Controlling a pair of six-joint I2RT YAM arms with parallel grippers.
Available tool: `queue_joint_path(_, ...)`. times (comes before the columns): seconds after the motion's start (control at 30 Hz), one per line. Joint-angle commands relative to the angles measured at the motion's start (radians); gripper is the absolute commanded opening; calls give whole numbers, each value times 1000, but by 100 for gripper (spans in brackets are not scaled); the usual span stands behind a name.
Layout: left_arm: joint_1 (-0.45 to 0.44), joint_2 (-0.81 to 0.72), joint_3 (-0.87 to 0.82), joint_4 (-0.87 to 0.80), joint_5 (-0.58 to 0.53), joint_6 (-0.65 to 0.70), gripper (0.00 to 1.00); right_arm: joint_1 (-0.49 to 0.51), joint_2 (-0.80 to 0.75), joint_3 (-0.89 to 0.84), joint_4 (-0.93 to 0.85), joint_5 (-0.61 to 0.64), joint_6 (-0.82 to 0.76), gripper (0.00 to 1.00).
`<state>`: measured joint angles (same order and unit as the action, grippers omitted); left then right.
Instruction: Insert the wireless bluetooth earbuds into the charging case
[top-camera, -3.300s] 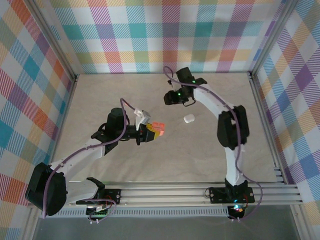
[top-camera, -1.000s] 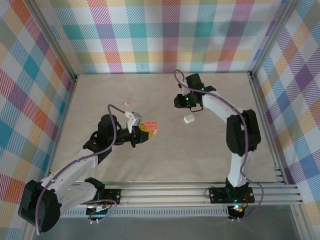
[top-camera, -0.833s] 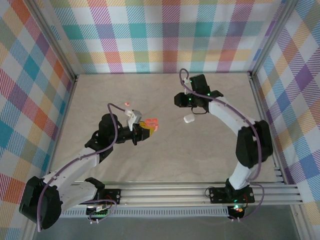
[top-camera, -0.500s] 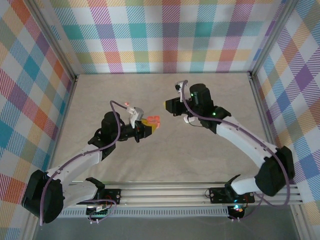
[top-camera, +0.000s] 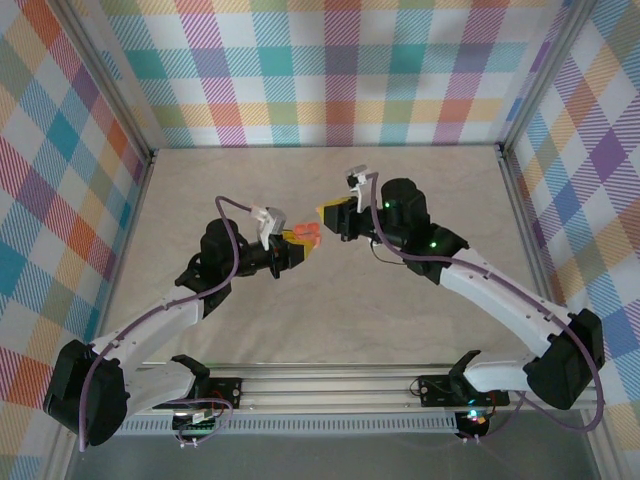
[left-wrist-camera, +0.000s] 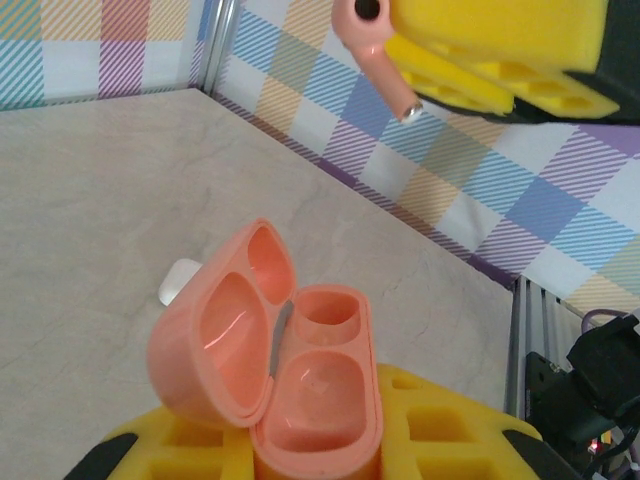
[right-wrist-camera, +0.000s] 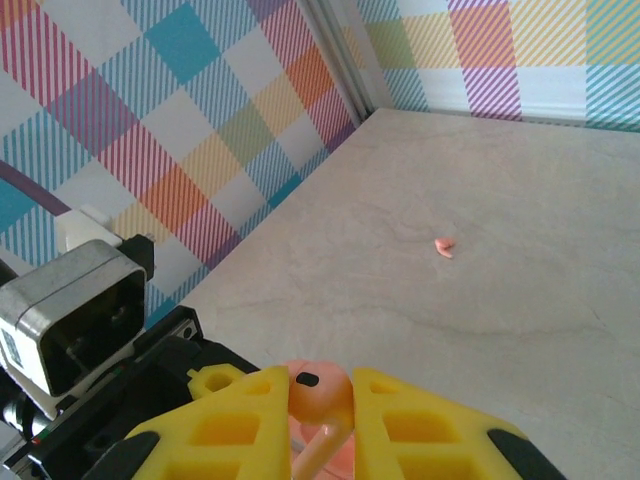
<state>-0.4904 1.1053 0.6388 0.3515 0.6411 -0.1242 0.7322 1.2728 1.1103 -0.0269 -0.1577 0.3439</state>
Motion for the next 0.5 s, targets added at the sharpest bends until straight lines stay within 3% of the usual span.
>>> queue_joint_path(0.0,-11,8,48,50,1,-12,0,16,11,-6,25,25,-9,18)
queue_joint_path(0.47,-11,0,56,63,16,-28,0,61,7,-29,40,21,-136,16)
